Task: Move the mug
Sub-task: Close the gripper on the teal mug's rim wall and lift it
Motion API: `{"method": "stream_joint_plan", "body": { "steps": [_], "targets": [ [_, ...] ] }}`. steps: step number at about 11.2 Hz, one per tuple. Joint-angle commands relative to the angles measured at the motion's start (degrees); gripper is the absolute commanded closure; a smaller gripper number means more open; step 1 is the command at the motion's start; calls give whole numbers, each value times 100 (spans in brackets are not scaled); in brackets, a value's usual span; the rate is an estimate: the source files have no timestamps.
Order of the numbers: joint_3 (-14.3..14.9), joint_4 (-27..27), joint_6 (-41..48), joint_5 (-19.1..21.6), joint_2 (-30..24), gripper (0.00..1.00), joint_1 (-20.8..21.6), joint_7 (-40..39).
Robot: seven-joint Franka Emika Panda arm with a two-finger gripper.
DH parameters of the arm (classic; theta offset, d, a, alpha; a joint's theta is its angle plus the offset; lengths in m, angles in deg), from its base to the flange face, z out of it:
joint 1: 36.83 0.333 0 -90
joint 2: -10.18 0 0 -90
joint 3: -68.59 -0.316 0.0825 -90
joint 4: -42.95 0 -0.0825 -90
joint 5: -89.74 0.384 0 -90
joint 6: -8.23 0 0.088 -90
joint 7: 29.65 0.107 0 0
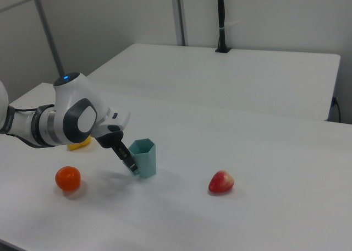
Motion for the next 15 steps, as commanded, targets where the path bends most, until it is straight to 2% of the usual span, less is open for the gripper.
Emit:
{"method": "stream_joint_plan", "body": {
  "steps": [1, 3, 8, 10, 15],
  "targets": [
    [17, 28, 150, -169, -17, 59, 100, 156],
    [17, 19, 150, -169, -26, 72, 100, 156],
    [17, 10, 167, -169, -70, 85, 100, 157],
    [17, 10, 272, -169, -122, 87, 100, 165],
    [17, -95, 835, -169, -877, 88, -48, 165]
  ]
}}
